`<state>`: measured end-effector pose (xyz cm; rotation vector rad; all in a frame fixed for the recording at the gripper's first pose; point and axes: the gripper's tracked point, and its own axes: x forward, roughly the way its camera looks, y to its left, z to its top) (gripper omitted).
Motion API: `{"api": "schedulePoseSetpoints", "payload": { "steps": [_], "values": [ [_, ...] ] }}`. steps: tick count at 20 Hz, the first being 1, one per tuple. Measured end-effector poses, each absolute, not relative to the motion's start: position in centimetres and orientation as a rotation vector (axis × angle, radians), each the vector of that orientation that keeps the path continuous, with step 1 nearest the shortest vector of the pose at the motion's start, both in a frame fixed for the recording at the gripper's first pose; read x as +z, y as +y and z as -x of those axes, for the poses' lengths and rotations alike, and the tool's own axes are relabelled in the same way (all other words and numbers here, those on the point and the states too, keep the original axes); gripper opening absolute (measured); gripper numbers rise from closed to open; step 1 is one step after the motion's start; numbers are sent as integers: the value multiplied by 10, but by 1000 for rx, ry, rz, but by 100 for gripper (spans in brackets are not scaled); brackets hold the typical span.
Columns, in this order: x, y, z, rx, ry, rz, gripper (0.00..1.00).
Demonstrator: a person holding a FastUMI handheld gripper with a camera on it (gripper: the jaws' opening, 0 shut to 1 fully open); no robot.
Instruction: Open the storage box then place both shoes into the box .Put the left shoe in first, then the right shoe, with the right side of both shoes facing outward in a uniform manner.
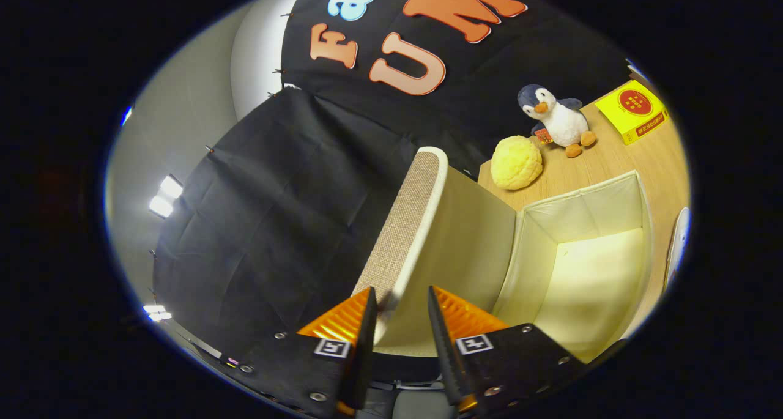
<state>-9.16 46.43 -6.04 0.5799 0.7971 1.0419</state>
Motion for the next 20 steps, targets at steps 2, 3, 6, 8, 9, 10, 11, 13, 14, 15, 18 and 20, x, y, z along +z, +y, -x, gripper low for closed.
{"api": "schedulePoseSetpoints", "payload": {
  "steps": [2, 3, 6, 8, 9, 10, 11, 13, 14, 15, 18, 20],
  "values": [
    [-66, 465, 91, 1012, 793, -563, 77],
    [-72, 461, 88, 981, 788, -542, 83],
    [-79, 441, 73, 897, 757, -500, 98],
    [-82, 421, 62, 842, 737, -506, 98],
    [-86, 409, 58, 811, 730, -508, 98],
    [-90, 394, 52, 777, 721, -507, 98],
    [-93, 378, 46, 740, 713, -503, 98],
    [-99, 341, 32, 657, 693, -494, 98],
    [-103, 322, 25, 614, 680, -490, 98],
    [-107, 300, 20, 568, 667, -486, 98],
    [-119, 250, 8, 465, 651, -476, 98],
    [-130, 216, 3, 399, 646, -457, 98]
  ]
}}
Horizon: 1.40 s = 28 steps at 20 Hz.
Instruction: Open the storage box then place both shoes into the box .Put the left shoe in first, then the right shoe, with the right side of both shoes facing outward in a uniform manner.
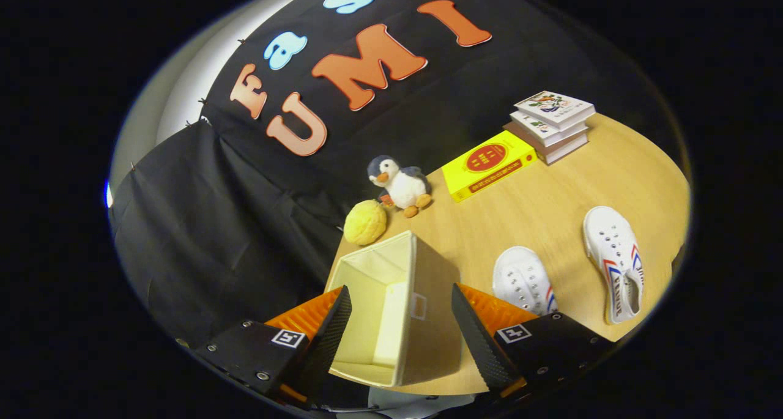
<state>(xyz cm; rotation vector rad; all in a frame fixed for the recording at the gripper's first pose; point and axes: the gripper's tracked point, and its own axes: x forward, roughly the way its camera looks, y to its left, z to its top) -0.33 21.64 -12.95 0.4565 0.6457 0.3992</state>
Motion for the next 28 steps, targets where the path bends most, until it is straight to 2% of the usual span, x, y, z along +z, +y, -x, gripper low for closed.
{"api": "schedulePoseSetpoints", "payload": {
  "steps": [5, 9, 18, 20, 28],
  "values": [
    [-165, 145, -7, 248, 661, -333, 97],
    [-195, 112, -5, 199, 715, -223, 93],
    [-258, 94, 4, 243, 876, -14, 57],
    [-270, 101, -1, 262, 900, -9, 51],
    [-308, 113, -12, 303, 964, 76, 47]
  ]
}}
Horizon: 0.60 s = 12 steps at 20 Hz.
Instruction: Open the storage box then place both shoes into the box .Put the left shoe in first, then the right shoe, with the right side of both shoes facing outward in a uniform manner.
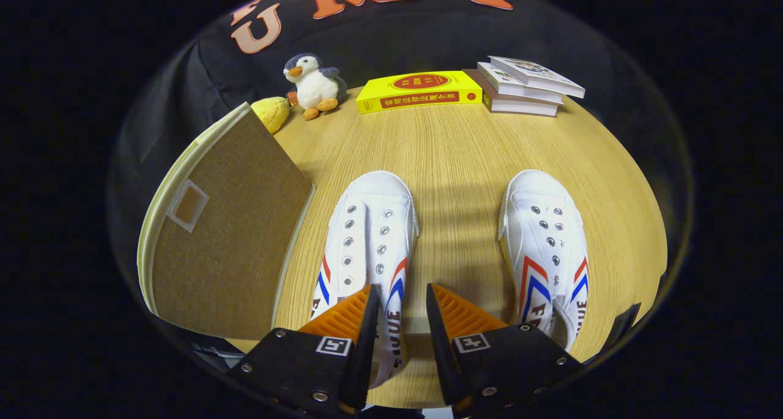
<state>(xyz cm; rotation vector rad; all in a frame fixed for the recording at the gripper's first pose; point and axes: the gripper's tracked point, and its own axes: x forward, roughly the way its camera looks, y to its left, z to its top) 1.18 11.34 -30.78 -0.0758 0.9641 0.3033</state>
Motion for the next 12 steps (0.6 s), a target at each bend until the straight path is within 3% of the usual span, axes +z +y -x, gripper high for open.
{"api": "schedulePoseSetpoints", "payload": {
  "steps": [9, 11, 12],
  "values": [
    [-313, 123, -9, 379, 985, -90, 43],
    [-313, 124, -9, 377, 952, -67, 17],
    [-311, 123, -10, 374, 930, -49, 12]
  ]
}}
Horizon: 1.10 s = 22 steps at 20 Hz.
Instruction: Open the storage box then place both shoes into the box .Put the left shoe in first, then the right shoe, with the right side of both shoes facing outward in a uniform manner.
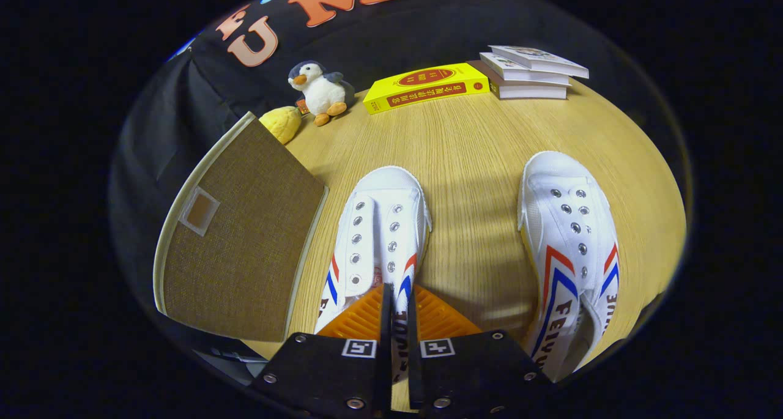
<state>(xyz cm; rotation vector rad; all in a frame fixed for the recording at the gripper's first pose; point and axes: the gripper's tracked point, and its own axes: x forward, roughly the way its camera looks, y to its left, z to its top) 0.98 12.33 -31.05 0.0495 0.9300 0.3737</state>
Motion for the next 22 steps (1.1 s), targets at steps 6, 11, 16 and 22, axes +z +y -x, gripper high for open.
{"api": "schedulePoseSetpoints", "payload": {
  "steps": [6, 11, 16, 22],
  "values": [
    [-289, 130, -14, 330, 874, -234, 0],
    [-246, 131, -22, 294, 804, -314, 0],
    [-173, 148, -23, 284, 688, -347, 0],
    [-105, 225, -10, 364, 595, -382, 0]
  ]
}}
